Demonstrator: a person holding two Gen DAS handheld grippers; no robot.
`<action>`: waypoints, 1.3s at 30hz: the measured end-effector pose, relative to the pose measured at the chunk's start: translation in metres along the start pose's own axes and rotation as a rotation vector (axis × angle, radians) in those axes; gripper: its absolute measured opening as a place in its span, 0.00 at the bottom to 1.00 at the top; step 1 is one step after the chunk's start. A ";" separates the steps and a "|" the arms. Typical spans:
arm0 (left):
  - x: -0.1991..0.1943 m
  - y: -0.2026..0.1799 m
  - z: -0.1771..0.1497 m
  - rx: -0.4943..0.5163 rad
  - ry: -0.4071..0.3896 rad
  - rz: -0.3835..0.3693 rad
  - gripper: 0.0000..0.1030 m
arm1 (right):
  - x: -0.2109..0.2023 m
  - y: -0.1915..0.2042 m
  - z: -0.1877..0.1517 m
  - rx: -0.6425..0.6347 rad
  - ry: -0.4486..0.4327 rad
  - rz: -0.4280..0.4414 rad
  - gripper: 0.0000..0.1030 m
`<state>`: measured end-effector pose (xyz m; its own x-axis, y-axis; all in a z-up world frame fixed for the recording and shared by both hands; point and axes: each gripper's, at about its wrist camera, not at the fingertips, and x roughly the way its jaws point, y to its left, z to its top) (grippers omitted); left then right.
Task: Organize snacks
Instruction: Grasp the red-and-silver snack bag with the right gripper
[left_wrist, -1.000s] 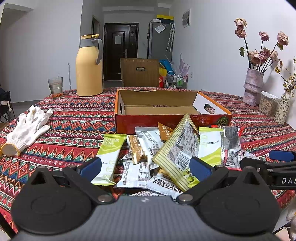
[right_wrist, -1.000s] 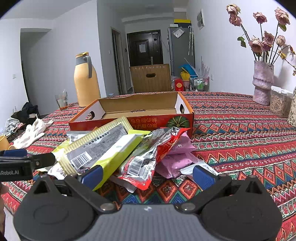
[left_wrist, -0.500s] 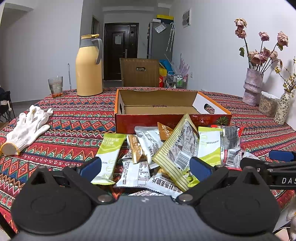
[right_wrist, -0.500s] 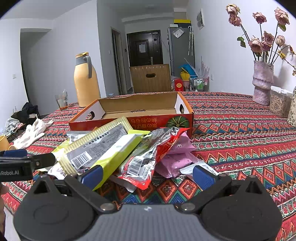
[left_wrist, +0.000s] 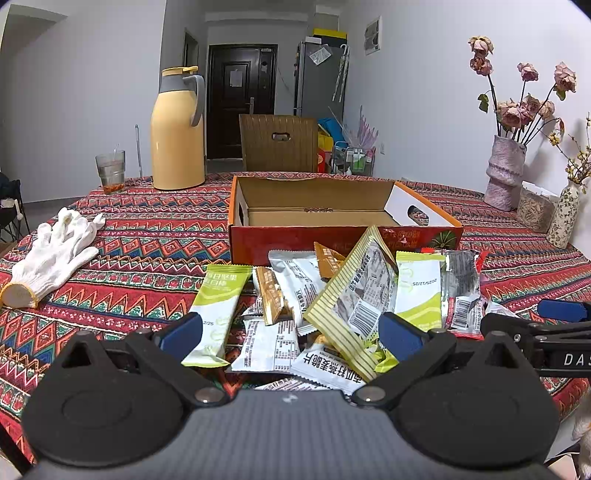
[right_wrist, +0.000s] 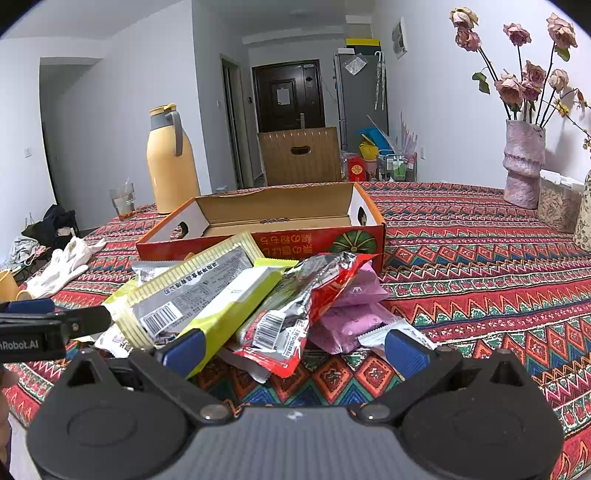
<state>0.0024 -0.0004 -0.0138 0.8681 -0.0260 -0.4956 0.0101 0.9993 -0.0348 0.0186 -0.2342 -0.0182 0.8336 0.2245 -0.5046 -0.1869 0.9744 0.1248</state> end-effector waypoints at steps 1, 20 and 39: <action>0.000 0.000 0.000 0.000 0.000 0.000 1.00 | 0.000 0.000 0.000 0.000 0.000 0.000 1.00; 0.010 0.000 0.001 -0.006 0.013 0.009 1.00 | 0.038 -0.014 0.017 0.067 0.025 0.017 0.69; 0.027 0.013 0.002 -0.035 0.045 0.024 1.00 | 0.075 -0.023 0.018 0.212 0.053 0.119 0.23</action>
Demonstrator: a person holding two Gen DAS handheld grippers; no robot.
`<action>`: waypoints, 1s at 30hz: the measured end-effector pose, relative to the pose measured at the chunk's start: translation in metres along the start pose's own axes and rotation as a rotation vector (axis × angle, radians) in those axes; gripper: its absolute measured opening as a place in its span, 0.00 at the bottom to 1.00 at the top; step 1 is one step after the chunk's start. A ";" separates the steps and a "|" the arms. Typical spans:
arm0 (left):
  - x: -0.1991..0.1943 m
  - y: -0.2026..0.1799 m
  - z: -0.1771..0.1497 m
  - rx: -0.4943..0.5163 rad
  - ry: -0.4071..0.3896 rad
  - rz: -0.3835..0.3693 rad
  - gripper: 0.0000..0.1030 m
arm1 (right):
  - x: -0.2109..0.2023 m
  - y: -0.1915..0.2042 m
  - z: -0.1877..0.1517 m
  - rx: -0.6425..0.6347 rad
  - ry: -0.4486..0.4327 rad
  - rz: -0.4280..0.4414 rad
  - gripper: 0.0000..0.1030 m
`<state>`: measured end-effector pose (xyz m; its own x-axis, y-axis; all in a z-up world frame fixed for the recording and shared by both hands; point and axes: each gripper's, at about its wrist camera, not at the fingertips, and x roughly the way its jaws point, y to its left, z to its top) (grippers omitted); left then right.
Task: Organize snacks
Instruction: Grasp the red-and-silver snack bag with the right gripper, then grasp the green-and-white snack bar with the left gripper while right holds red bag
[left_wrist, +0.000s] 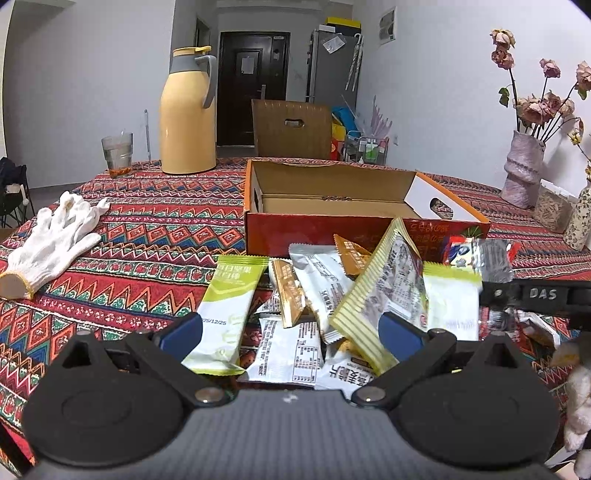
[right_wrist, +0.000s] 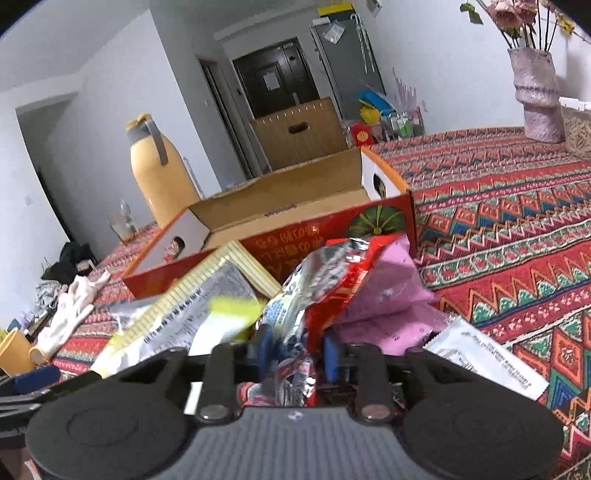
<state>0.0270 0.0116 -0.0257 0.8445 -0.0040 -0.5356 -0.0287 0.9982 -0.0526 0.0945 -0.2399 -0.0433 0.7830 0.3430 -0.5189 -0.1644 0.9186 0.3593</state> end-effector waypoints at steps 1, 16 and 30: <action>-0.001 0.000 0.000 -0.002 0.000 0.002 1.00 | -0.003 -0.001 0.000 0.002 -0.009 0.002 0.22; -0.009 0.003 0.000 -0.015 0.000 0.008 1.00 | -0.053 -0.020 0.006 0.032 -0.153 -0.014 0.19; -0.026 -0.050 -0.014 0.105 0.003 -0.080 1.00 | -0.087 -0.042 -0.022 0.054 -0.180 0.020 0.19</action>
<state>-0.0013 -0.0386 -0.0209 0.8400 -0.0834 -0.5362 0.0948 0.9955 -0.0063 0.0200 -0.3042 -0.0302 0.8756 0.3155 -0.3657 -0.1519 0.8986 0.4115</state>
